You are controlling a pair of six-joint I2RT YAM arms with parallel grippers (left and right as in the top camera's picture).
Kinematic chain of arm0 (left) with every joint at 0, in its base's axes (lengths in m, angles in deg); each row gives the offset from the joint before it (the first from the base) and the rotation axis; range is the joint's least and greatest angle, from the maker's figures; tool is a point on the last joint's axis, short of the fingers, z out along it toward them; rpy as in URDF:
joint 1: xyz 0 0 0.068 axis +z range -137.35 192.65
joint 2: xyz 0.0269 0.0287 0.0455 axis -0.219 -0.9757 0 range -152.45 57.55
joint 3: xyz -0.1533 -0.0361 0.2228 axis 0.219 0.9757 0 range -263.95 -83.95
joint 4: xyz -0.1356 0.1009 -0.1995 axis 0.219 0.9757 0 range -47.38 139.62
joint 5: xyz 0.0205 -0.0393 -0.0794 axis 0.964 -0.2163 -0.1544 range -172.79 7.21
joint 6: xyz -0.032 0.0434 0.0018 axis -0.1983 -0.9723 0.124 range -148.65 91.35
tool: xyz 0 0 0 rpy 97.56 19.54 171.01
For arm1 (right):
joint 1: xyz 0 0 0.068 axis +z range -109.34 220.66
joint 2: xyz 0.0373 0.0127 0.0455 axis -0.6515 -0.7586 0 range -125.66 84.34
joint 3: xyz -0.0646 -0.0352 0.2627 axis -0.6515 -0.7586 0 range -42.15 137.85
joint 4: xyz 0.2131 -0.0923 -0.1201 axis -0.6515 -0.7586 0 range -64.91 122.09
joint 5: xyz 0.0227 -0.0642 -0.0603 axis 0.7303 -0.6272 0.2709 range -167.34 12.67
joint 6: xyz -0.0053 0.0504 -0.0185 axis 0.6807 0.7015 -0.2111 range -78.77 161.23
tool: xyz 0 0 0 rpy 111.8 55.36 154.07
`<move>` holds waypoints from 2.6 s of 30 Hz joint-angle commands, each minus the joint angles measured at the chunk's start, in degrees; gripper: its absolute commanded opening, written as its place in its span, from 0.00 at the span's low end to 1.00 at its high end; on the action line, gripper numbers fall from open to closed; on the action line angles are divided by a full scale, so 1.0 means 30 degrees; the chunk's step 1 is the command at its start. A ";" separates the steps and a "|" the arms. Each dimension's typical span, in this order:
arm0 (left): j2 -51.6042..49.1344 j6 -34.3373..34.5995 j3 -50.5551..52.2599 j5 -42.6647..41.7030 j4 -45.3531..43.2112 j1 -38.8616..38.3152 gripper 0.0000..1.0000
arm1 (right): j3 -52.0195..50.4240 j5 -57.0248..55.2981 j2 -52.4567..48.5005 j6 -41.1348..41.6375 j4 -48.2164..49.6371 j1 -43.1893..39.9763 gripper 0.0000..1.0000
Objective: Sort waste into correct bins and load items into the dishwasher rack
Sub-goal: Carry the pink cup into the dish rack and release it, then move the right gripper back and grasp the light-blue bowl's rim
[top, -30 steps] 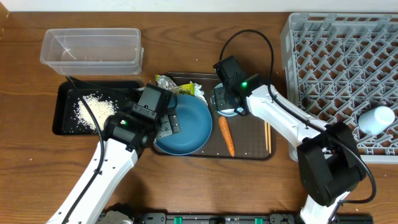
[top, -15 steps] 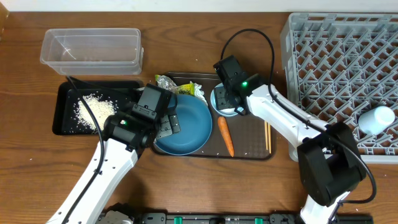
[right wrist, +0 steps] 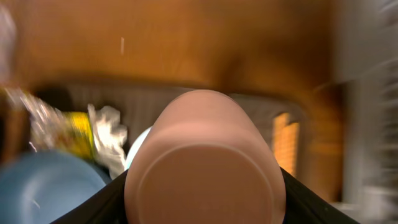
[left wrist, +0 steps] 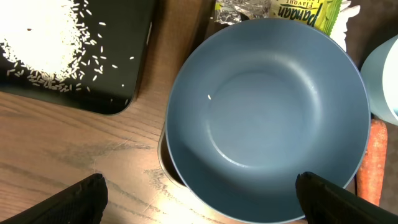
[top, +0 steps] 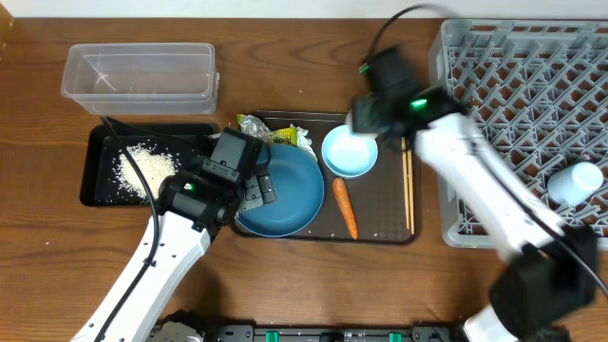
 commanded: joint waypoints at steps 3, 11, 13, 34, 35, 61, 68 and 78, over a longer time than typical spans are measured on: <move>-0.0080 0.0095 -0.0175 0.0437 0.0051 0.0080 0.99 | 0.2229 -0.0284 0.2725 -0.1093 -0.1180 -0.4095 0.52; -0.0080 0.0095 -0.0175 0.0444 0.0051 0.0080 0.99 | 0.2674 -0.0284 0.3570 -0.2091 -0.1690 -1.2109 0.50; -0.0080 0.0095 -0.0175 0.0437 0.0058 0.0080 1.00 | 0.2674 -0.0270 0.3373 -0.2368 -0.1654 -1.3821 0.50; -0.0080 0.0095 -0.0175 0.0437 0.0051 0.0080 1.00 | 0.2674 -0.0663 -0.1734 -0.4029 -0.1100 -2.0691 0.75; -0.0080 0.0095 -0.0175 0.0444 0.0051 0.0080 1.00 | 0.2674 -0.0641 -0.1734 -0.4051 -0.1107 -2.0691 0.81; -0.0080 0.0095 -0.0175 0.0437 0.0051 0.0080 0.99 | 0.2674 0.9449 -0.0838 -0.3883 -0.1953 -1.0455 0.76; -0.0080 0.0095 -0.0175 0.0444 0.0051 0.0080 0.99 | 0.2565 0.3927 -0.0845 -0.4153 -0.2033 -0.4022 0.82; -0.0080 0.0095 -0.0175 0.0437 0.0051 0.0080 0.99 | 0.2426 0.0131 -0.2514 -0.2608 -0.2025 0.1836 0.68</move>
